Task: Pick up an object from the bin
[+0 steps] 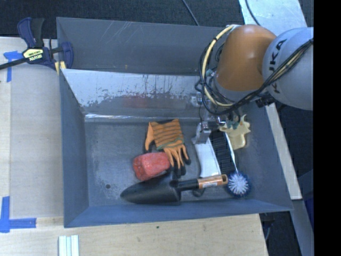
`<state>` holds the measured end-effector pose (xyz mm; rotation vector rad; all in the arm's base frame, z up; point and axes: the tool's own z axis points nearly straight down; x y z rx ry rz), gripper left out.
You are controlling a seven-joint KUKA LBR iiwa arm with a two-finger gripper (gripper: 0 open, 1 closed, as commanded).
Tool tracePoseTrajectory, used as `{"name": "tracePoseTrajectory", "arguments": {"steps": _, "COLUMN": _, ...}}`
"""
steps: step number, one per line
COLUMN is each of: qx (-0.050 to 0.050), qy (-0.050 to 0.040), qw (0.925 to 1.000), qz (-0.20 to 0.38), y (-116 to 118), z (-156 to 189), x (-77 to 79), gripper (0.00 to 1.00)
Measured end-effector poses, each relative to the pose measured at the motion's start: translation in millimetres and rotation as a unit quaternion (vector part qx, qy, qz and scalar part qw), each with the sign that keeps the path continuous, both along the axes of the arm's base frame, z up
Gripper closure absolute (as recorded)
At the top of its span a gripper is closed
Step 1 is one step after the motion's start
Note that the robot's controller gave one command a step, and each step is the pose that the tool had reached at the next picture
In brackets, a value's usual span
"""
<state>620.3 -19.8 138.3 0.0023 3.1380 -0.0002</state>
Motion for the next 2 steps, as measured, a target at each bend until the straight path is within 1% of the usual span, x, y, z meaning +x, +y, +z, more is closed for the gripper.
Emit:
{"name": "tracePoseTrajectory", "arguments": {"steps": 1, "qx": 0.000, "qy": 0.0000, "qw": 1.0000, "qz": 0.000, "y": 0, "z": 0, "x": 0.0, "gripper": 0.00}}
{"name": "tracePoseTrajectory", "arguments": {"steps": 2, "qx": 0.000, "qy": 0.0001, "qw": 1.0000, "qz": -0.001, "y": 22, "z": -69, "x": -3.7, "gripper": 0.00}}
